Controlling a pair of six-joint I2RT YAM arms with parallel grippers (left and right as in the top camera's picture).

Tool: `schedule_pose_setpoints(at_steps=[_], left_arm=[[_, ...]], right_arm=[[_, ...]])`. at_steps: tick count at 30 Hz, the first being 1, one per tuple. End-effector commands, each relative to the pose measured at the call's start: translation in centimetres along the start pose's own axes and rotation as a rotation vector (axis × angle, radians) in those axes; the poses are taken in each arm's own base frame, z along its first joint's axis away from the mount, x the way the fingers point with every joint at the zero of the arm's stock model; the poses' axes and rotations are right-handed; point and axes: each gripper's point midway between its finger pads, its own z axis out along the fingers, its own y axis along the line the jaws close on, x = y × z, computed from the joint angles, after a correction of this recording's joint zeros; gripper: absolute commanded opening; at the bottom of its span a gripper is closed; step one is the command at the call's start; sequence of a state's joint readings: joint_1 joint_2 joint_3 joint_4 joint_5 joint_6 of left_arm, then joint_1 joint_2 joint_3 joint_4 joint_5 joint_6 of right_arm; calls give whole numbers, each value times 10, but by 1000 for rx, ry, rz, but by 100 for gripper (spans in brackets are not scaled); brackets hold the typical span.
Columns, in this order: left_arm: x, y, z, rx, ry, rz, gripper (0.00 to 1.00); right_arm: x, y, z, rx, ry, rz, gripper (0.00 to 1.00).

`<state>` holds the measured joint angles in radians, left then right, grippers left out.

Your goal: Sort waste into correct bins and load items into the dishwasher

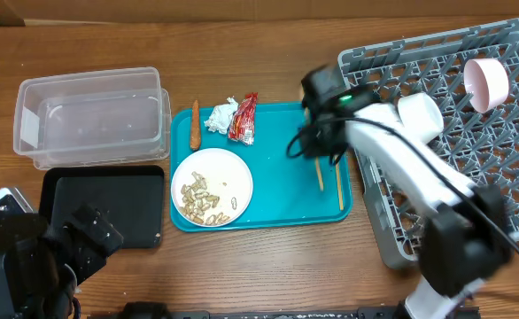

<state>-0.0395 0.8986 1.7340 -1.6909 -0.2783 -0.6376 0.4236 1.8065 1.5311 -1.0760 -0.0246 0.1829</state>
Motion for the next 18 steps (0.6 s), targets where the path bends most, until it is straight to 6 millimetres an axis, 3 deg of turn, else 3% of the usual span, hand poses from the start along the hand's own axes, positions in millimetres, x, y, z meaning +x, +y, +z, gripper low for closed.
schedule_pose_setpoints(at_steps=[1, 4, 8, 15, 18], left_arm=[[-1, 1, 1, -11, -7, -7, 100], [-1, 1, 1, -11, -7, -7, 100], [-1, 1, 1, -11, -6, -7, 100], [-1, 1, 1, -11, -6, -7, 100], [-1, 1, 1, -11, -6, -7, 100]], right_arm=[[-31, -39, -69, 68, -211, 36, 4], [-35, -71, -78, 113, -227, 21, 4], [-35, -101, -61, 140, -197, 56, 4], [-18, -119, -18, 215, -77, 24, 4], [-17, -141, -18, 342, -67, 27, 4]])
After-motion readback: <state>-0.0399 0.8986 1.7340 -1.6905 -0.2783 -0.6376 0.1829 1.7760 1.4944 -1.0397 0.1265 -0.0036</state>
